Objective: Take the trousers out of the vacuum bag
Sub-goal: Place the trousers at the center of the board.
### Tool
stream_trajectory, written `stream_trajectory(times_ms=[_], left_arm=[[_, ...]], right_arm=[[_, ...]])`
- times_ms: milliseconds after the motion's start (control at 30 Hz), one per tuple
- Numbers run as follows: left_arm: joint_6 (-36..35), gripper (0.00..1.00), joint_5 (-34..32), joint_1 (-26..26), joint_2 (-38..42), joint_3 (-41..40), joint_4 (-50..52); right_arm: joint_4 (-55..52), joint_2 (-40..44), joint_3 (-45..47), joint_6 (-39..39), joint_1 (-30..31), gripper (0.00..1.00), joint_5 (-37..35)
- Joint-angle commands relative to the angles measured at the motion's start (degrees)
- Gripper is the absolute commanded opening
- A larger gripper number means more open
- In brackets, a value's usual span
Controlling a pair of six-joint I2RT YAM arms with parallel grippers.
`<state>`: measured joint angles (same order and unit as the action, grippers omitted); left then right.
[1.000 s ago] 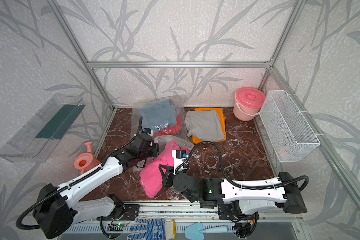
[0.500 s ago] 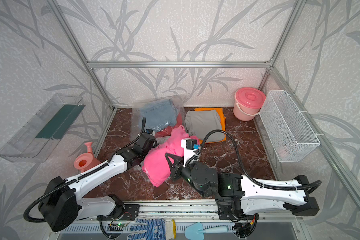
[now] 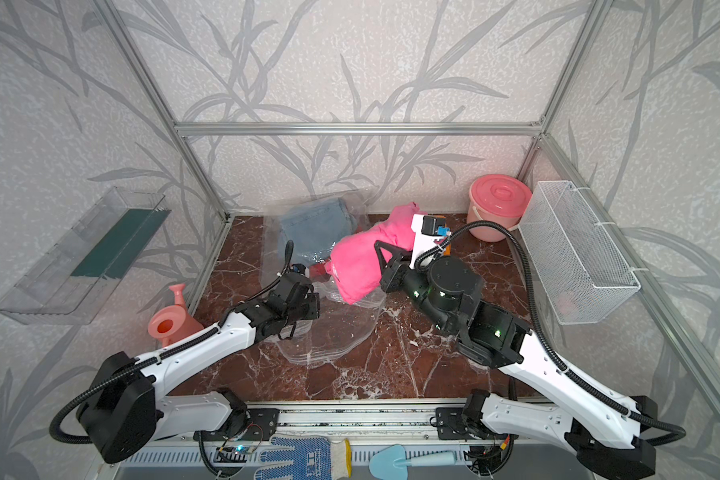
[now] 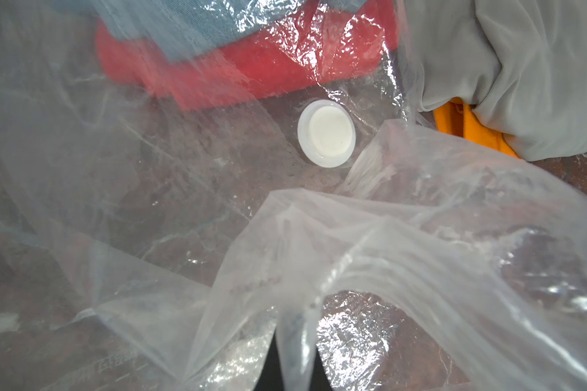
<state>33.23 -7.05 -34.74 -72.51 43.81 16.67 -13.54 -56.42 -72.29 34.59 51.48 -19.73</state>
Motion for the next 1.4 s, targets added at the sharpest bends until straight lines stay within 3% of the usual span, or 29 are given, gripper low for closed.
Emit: stream_trajectory(times_ms=[0, 167, 467, 1367], left_arm=[[0.59, 0.0, -1.22, 0.22, 2.41, -0.9, 0.89], [1.04, 0.0, -1.79, 0.27, 5.8, -1.88, 1.47], [1.47, 0.0, -2.51, 0.23, 7.98, -1.92, 3.44], [2.32, 0.0, -4.88, 0.78, 8.36, 0.54, 7.23]], right_arm=[[2.62, 1.1, -0.95, 2.99, -6.95, 0.0, 6.63], [3.7, -0.96, 2.16, 7.56, -15.79, 0.0, 12.52], [11.25, -10.1, 3.28, 12.27, -25.02, 0.0, 19.69], [16.96, -43.39, -25.36, 12.98, -37.16, 0.0, 32.56]])
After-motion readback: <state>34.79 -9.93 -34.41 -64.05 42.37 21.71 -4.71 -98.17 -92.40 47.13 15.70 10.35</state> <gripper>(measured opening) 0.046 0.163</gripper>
